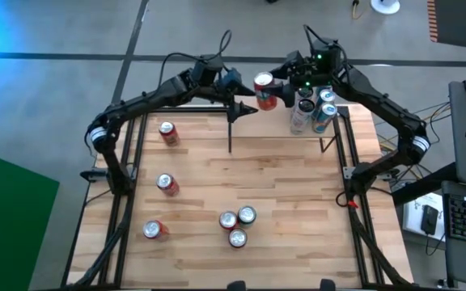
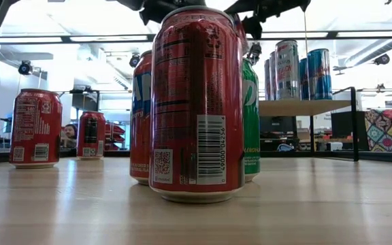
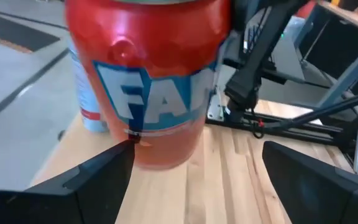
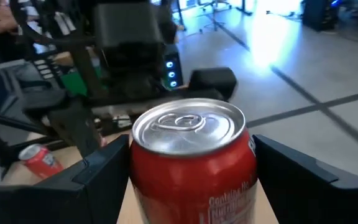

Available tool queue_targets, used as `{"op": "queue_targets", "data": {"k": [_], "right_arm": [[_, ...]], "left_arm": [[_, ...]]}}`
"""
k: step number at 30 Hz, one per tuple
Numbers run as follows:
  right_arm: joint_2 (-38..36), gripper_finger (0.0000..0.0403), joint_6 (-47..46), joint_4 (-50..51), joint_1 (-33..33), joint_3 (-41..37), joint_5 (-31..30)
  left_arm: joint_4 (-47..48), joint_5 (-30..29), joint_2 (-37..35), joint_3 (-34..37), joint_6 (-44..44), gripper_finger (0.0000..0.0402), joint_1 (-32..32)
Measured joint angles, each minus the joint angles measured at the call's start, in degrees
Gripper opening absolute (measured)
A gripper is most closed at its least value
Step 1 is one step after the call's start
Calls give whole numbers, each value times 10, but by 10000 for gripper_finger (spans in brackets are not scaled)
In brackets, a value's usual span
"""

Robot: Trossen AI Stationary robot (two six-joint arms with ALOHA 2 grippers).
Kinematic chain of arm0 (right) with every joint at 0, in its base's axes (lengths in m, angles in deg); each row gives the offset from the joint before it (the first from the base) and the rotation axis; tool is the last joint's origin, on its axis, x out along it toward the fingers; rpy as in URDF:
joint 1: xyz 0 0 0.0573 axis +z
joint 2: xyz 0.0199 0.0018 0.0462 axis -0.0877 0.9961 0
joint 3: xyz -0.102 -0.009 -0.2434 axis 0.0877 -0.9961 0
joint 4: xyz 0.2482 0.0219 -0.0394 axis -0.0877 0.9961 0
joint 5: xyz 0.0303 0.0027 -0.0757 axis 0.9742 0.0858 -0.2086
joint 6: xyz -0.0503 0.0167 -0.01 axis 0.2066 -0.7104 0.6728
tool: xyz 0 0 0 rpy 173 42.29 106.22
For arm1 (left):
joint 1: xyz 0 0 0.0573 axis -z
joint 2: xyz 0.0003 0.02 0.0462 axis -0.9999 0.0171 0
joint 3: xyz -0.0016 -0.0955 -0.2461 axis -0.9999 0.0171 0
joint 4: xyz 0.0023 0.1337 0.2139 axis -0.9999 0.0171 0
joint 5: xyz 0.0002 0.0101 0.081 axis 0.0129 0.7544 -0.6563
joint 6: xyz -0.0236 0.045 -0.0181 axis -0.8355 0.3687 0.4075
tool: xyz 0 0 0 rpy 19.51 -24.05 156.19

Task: Place canned beverage on shelf
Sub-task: Put the bottom red soda can on the shelf

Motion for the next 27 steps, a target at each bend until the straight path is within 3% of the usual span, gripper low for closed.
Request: {"op": "queue_targets", "data": {"k": [11,19,27], "right_arm": [[2,297,-17,-2,21,2,-9],[2,297,-29,-8,49,3,-5],[2,297,-27,-7,60,26,-12]], "left_arm": [[-7,-54,12,0,-13,340,-2],[-69,19,12,0,8,339,2],[-107,32,11,0,-1,319,2]]}}
